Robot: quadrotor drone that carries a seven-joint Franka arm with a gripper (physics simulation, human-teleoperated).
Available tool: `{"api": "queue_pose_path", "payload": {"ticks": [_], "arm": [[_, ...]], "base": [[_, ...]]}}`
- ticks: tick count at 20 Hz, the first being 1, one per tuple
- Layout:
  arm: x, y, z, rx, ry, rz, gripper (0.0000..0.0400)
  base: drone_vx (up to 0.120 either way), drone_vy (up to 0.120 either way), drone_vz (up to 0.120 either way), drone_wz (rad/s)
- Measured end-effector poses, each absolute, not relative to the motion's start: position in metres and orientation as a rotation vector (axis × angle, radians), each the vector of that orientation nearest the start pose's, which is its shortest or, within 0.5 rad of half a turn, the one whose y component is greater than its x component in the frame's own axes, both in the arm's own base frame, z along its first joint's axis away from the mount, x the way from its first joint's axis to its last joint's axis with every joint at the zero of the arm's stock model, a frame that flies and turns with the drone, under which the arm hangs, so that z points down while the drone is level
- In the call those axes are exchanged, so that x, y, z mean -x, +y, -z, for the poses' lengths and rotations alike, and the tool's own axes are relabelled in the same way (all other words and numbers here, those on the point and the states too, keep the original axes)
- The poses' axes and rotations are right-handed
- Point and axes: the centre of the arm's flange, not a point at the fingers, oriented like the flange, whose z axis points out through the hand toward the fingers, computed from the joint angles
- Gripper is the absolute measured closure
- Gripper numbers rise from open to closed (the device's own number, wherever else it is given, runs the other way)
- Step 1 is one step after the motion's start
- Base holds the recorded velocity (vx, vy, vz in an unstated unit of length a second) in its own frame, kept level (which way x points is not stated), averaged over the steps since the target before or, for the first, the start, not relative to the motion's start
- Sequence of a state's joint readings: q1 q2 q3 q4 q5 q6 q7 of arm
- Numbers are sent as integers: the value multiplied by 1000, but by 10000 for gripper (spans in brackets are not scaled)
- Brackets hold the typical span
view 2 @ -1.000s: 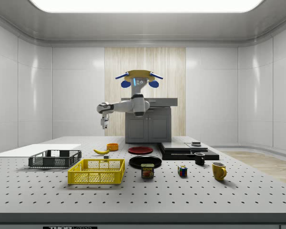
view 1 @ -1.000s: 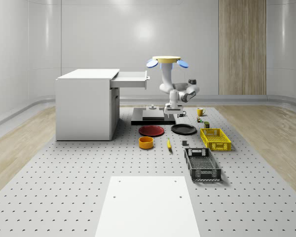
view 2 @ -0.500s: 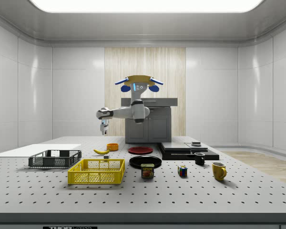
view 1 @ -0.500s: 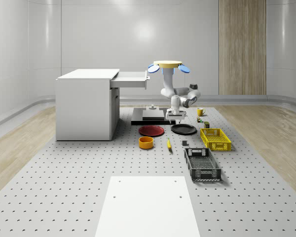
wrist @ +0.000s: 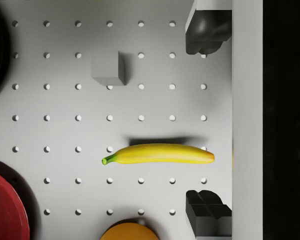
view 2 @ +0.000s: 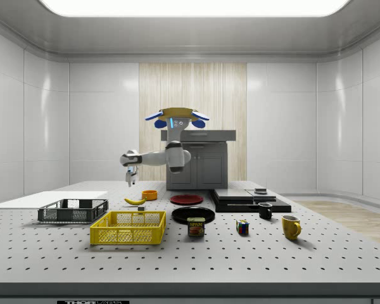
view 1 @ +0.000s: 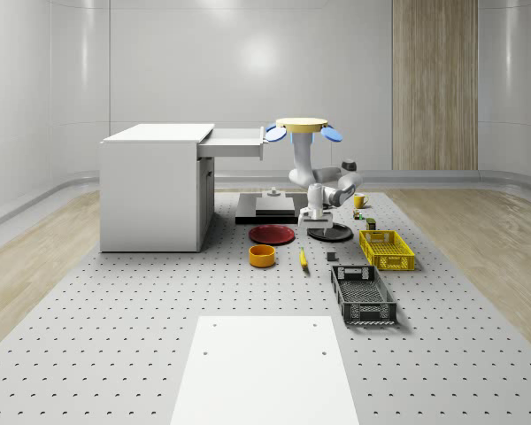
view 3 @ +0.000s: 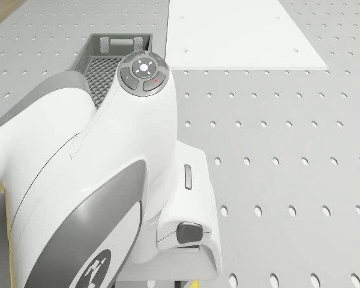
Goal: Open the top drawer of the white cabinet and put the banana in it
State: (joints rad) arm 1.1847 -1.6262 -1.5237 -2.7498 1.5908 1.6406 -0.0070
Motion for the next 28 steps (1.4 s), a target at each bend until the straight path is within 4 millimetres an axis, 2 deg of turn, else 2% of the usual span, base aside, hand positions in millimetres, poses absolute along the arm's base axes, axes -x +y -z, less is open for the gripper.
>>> {"api": "queue_pose_path", "payload": {"ticks": [4, 11, 28], "arm": [[-347, -37, -455, 3, 0, -785, 0], [-347, -9, -459, 2, -1, -785, 0], [-347, 18, -530, 2, -1, -785, 0]], "base": [[0, 0, 0, 0], [0, 0, 0, 0], [0, 0, 0, 0]]}}
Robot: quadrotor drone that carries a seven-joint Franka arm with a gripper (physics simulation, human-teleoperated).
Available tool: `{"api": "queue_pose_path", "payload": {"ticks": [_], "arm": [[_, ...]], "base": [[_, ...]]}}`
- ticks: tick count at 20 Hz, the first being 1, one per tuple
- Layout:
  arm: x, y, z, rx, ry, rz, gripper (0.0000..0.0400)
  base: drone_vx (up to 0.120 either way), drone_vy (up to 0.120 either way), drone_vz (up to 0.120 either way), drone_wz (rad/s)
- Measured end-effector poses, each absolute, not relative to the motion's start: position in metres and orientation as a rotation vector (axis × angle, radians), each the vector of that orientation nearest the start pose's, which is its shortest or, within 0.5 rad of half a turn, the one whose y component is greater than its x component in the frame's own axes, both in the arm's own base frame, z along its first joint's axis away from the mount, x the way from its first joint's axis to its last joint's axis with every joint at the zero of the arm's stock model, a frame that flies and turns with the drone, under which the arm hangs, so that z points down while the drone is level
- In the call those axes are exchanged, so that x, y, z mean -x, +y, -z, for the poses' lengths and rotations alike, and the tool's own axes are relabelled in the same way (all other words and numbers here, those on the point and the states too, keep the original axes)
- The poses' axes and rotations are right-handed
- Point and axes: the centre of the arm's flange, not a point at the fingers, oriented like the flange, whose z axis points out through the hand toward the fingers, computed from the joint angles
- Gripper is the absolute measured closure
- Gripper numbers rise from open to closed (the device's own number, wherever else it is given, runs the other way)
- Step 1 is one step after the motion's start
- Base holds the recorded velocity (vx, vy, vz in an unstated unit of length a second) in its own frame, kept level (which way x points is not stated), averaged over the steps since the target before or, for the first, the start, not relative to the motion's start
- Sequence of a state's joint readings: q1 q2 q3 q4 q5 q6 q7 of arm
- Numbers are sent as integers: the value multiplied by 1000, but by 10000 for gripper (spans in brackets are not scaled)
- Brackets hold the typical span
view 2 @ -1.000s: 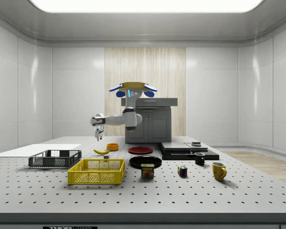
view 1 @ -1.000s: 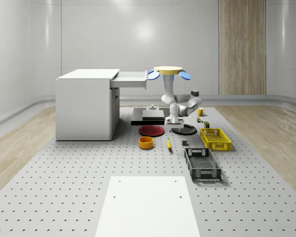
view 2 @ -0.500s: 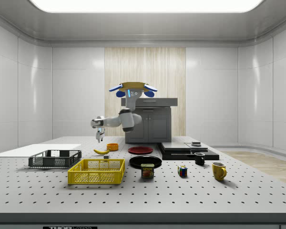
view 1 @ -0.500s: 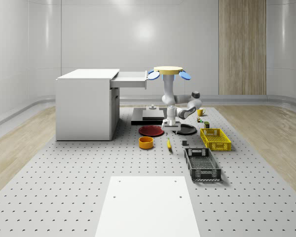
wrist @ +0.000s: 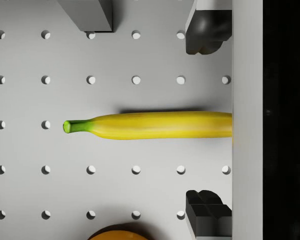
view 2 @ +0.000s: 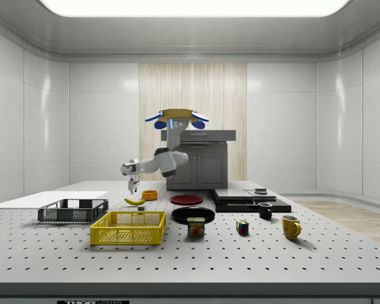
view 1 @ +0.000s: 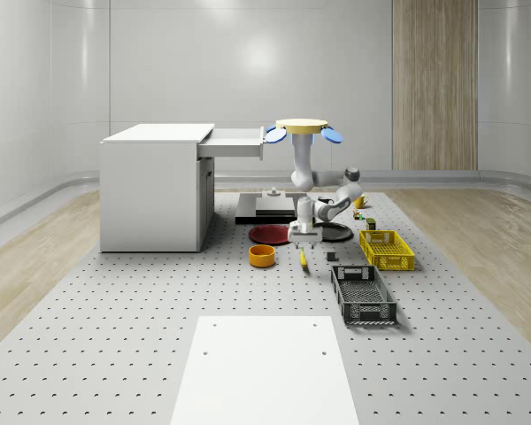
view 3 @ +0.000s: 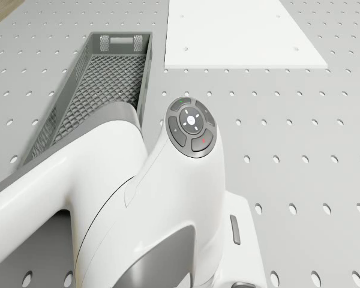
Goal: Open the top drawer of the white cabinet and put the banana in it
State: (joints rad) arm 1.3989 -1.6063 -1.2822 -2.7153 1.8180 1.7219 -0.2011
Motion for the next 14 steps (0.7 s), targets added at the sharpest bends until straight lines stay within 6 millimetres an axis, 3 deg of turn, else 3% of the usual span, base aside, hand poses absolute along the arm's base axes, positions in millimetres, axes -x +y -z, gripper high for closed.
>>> {"api": "queue_pose_path", "payload": {"ticks": [14], "arm": [[-347, 24, -579, 2, -1, -785, 0]], "base": [[0, 0, 0, 0]]}}
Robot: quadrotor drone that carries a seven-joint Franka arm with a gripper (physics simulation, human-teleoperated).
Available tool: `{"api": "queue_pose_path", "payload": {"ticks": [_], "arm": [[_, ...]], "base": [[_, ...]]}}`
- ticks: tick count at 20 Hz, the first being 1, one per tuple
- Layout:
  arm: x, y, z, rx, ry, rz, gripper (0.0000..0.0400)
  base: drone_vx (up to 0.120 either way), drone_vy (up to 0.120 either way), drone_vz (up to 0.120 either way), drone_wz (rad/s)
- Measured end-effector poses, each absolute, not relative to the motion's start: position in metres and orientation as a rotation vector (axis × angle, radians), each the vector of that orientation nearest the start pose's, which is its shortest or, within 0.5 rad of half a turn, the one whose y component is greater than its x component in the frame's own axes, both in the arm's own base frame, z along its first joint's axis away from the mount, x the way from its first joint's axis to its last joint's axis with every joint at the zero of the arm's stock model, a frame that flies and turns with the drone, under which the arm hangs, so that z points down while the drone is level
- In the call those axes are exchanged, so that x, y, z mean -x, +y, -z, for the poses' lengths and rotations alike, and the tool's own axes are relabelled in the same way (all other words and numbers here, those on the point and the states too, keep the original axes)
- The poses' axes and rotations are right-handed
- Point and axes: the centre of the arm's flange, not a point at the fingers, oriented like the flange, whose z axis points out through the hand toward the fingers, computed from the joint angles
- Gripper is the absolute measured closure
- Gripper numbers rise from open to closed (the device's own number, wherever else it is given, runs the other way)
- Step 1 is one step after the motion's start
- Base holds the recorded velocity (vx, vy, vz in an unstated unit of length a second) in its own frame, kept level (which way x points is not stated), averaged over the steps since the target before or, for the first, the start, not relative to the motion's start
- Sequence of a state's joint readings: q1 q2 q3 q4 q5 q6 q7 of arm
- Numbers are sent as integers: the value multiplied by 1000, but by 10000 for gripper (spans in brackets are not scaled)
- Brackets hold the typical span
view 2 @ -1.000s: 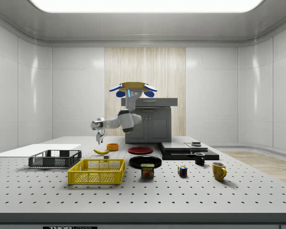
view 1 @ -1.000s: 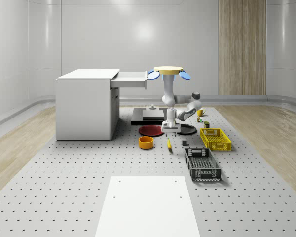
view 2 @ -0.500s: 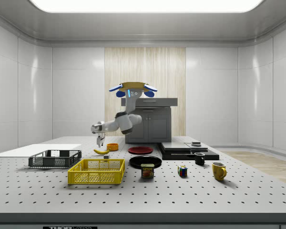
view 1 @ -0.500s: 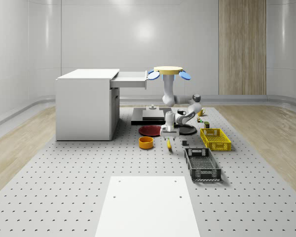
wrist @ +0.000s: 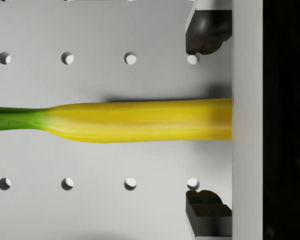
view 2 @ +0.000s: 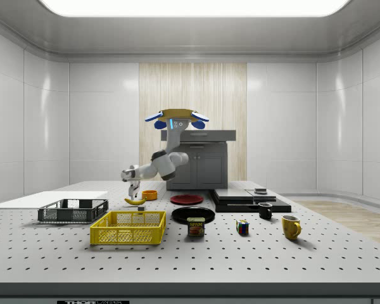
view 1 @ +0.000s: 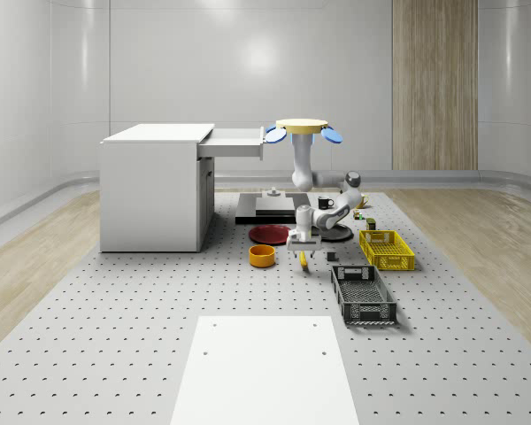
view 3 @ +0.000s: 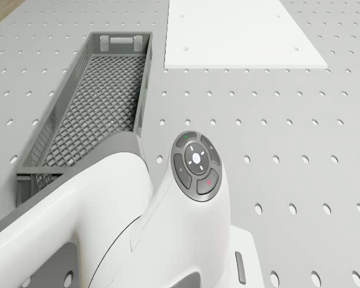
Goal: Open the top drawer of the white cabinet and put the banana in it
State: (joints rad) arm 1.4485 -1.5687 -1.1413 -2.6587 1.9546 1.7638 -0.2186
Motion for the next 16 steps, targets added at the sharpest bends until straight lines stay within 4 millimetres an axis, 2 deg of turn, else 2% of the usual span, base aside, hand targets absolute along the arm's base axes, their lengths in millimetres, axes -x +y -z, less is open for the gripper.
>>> {"api": "queue_pose_path", "payload": {"ticks": [16], "arm": [[-347, 24, -617, 2, -1, -785, 0]], "base": [[0, 0, 0, 0]]}}
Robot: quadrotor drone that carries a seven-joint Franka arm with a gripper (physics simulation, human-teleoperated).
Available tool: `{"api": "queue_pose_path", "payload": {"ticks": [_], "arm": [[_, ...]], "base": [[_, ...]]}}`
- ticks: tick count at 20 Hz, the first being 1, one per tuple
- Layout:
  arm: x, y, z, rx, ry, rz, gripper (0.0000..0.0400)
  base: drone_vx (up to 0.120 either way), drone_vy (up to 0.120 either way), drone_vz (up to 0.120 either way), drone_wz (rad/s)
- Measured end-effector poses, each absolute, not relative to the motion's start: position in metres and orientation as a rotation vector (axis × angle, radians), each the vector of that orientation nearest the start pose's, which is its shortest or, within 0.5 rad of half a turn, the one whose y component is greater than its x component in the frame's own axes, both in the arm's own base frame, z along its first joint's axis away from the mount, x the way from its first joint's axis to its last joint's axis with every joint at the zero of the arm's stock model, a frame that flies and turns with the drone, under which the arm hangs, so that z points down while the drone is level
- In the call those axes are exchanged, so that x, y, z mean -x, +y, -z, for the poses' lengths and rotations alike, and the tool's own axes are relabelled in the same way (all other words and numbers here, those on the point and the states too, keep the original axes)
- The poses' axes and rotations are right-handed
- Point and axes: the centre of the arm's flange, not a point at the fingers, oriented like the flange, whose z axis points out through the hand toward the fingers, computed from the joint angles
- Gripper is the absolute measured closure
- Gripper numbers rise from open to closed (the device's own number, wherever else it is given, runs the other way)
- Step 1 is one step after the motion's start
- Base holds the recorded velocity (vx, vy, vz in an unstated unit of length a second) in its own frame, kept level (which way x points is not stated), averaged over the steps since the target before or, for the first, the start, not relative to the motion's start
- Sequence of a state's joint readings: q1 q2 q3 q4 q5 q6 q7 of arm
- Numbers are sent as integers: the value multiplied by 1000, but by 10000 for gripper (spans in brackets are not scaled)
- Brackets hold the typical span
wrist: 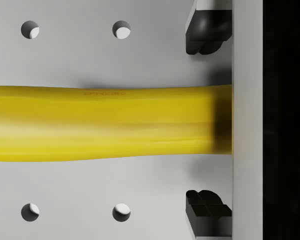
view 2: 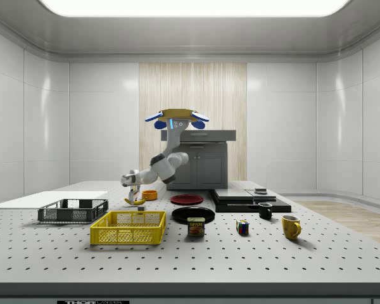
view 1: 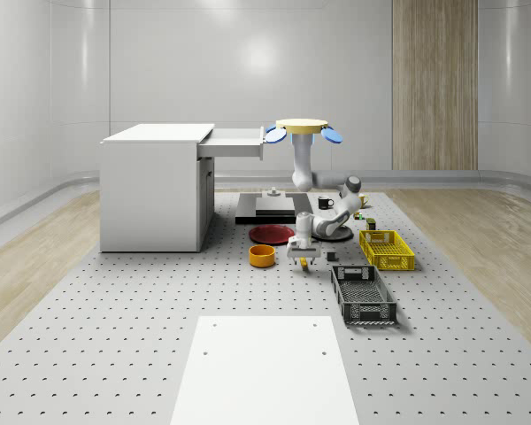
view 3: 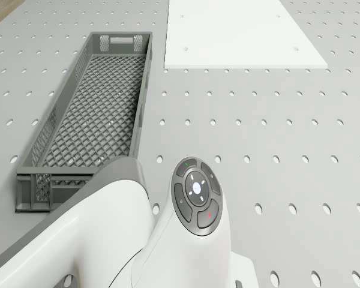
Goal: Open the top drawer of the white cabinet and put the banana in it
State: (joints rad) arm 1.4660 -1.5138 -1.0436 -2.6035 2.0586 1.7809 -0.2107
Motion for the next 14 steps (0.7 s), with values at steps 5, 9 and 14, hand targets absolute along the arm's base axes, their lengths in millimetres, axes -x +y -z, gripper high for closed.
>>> {"api": "queue_pose_path", "payload": {"ticks": [5, 9, 14], "arm": [[-347, 24, -622, 2, -1, -785, 158], [-347, 24, -624, 3, -1, -779, 209], [-347, 24, -623, 7, -2, -755, 210]], "base": [[0, 0, 0, 0], [0, 0, 0, 0], [0, 0, 0, 0]]}}
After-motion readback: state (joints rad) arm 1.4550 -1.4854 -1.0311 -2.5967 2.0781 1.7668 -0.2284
